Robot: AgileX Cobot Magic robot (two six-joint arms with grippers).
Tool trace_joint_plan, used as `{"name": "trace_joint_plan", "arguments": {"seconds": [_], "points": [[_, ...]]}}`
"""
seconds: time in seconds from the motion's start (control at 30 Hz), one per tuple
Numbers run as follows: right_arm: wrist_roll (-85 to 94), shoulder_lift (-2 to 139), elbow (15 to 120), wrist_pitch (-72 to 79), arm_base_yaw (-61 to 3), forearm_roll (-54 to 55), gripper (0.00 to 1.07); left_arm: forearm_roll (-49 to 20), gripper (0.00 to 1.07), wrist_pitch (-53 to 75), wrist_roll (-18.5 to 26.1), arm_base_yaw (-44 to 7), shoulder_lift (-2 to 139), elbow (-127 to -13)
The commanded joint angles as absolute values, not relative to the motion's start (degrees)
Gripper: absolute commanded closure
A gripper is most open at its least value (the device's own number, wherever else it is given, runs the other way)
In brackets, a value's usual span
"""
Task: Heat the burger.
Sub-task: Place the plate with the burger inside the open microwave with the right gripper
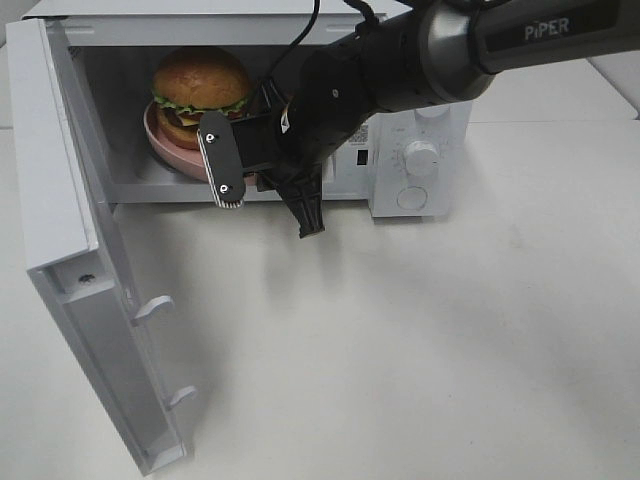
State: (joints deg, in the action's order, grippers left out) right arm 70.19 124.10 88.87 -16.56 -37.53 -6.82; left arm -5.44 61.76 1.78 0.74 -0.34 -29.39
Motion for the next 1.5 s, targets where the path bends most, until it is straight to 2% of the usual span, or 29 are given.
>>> {"name": "trace_joint_plan", "arguments": {"seconds": [0.03, 0.43, 0.8, 1.0, 1.17, 1.23, 1.27, 1.33, 1.43, 1.5], "points": [[69.6, 124.2, 91.3, -13.7, -37.5, -7.2, 1.06, -5.2, 0.06, 61.1, 1.5, 0.6, -1.3, -29.5], [64.7, 129.1, 100.2, -17.2, -37.5, -11.5, 1.05, -4.8, 0.06, 61.1, 1.5, 0.6, -1.3, -29.5], [63.3, 131.6, 102.3, -17.7, -37.4, -11.6, 1.04, -4.3, 0.06, 61.1, 1.5, 0.6, -1.3, -29.5], [63.3, 132.2, 102.7, -17.3, -37.4, -12.6, 1.00, -3.8, 0.06, 61.1, 1.5, 0.6, -1.3, -29.5], [62.4, 132.2, 102.7, -17.4, -37.4, -12.6, 0.90, -3.4, 0.06, 61.1, 1.5, 0.6, -1.3, -29.5], [62.1, 132.0, 102.7, -17.8, -37.4, -12.5, 0.82, -3.3, 0.06, 61.1, 1.5, 0.6, -1.3, -29.5], [62.1, 132.0, 102.7, -17.8, -37.4, -12.5, 0.82, -3.3, 0.06, 61.1, 1.5, 0.6, -1.3, -29.5], [62.1, 132.0, 102.7, -18.5, -37.4, -12.5, 0.70, -3.3, 0.06, 61.1, 1.5, 0.6, -1.3, -29.5], [62.1, 132.0, 102.7, -19.0, -37.4, -12.5, 0.67, -3.3, 0.06, 61.1, 1.5, 0.6, -1.3, -29.5], [62.1, 131.3, 102.7, -21.0, -37.4, -12.5, 0.60, -3.3, 0.06, 61.1, 1.5, 0.6, -1.3, -29.5]]}}
